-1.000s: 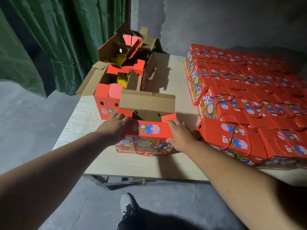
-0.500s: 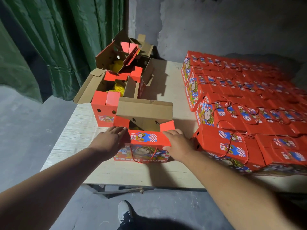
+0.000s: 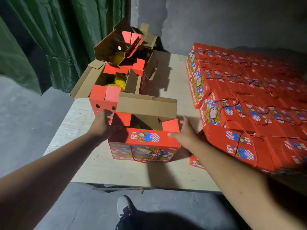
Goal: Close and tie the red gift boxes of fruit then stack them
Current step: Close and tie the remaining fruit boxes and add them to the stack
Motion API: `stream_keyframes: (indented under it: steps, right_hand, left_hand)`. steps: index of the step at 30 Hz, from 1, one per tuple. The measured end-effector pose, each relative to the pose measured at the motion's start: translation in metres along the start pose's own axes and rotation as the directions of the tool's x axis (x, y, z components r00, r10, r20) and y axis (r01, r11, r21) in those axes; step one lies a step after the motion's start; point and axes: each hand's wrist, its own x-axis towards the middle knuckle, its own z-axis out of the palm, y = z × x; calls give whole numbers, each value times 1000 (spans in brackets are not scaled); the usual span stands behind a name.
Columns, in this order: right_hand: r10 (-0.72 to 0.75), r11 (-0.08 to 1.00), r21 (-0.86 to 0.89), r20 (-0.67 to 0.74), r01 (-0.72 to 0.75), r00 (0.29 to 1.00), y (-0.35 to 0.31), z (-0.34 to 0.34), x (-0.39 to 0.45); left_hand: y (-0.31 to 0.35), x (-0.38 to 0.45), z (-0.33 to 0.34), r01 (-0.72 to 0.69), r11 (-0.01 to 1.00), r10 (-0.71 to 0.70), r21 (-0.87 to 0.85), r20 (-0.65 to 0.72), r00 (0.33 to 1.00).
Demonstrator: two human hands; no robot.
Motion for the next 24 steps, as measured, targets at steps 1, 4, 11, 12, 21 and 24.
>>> stream_keyframes:
  steps: [1,4,11,12,21,24]
  right_hand:
    - [29,997,75,71,-34,997,-5,0,6]
    - [-3,985,170,178,-28,984,-13,-2,21]
    - [-42,896,444,48,17,998,-2,0,28]
    - [-51,886,462,33,30,998,0,0,27]
    - [-285,958,51,87,282,954,13,-2,5]
    - [-354,898,-219,157,382,922,11,-5,15]
  left_hand:
    - [-1,5,0,50,991,-43,-125,57,997]
    - [-5,18,0,74,960,-29,-269,169,985]
    - [-6,12,-2,-13,960,38,-281,84,996]
    - [-4,10,-2,-6,955,30,-298,76,997]
    - [7,-5,-4,-462,860,445,218,125,887]
    - [6,-8,-1,-429,839,315,335,345,884]
